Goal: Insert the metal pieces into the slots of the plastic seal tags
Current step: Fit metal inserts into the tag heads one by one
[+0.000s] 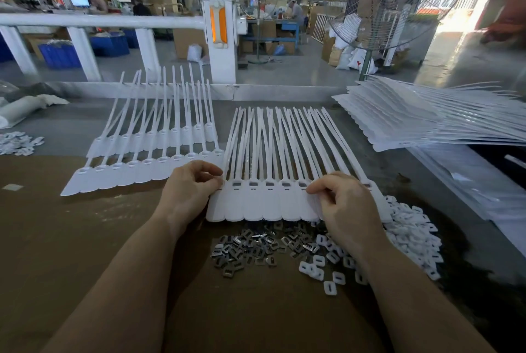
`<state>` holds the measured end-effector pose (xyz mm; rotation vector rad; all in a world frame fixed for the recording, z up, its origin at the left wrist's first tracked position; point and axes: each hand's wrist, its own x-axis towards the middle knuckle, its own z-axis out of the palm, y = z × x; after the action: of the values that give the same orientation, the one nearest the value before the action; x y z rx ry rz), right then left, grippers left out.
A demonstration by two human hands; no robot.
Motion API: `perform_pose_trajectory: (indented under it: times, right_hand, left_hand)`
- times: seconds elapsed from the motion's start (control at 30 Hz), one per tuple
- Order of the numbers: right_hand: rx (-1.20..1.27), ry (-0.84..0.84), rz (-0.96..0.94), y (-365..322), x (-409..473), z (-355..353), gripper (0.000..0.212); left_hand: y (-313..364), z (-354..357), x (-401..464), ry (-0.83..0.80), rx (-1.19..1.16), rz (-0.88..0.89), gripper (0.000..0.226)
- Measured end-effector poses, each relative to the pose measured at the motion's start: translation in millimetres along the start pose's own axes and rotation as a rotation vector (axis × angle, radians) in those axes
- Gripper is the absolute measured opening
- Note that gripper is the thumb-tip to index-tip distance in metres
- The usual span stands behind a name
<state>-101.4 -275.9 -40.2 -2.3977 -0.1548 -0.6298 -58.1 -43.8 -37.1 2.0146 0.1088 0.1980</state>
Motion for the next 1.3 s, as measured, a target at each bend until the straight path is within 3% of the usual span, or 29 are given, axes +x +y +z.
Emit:
perform_pose_trajectory:
  times: [0.2,0.33,0.57,0.7,0.8,0.93,1.1,1.17,1.3]
  right_hand:
    - [0.010,-0.005,-0.002,-0.7,-0.4,-0.7,0.023]
    - [0.010,-0.008,-0.004,-1.6,0.0,-1.0,0.022]
    - [-0.018,-0.021,0.000,-1.7,0.6,-1.7,0.021]
    - [-0.006,-0.012,0.005,-1.4,1.3,-1.7,0.021]
    - [-0.001,-0.012,0.007,-0.6,1.7,-1.1,0.021]
    - [-0.005,-0.005,-0.001,-1.0,1.5,-0.4,0.022]
    - [-0.013,-0.015,-0.002,-0.7,1.4,-1.1,0.021]
    - [-0.017,-0.022,-0.004,-0.7,1.3,-0.9,0.021]
    - [-0.022,-0.013,-0.003,-0.2,1.2,-0.3,0.022]
  left_hand:
    - [1.1,5.9,-1.0,0.085,0.160,0.119,0.003]
    - [12.7,9.5,-11.0,0.157,0.276,0.373,0.004]
    - [41.3,29.1,-40.6,-0.487,0.357,0.782,0.007]
    - [46.9,41.3,-49.5,-0.757,0.396,0.863,0.014]
    - [46.7,44.6,-51.2,-0.875,0.423,0.850,0.018]
    - [44.7,44.8,-49.3,-0.910,0.424,0.797,0.016]
    - [44.1,41.5,-48.0,-0.860,0.245,0.695,0.007]
    - [42.5,35.2,-42.1,-0.695,0.111,0.602,0.008]
    - [30.3,20.4,-25.2,-0.205,-0.115,0.340,0.012]
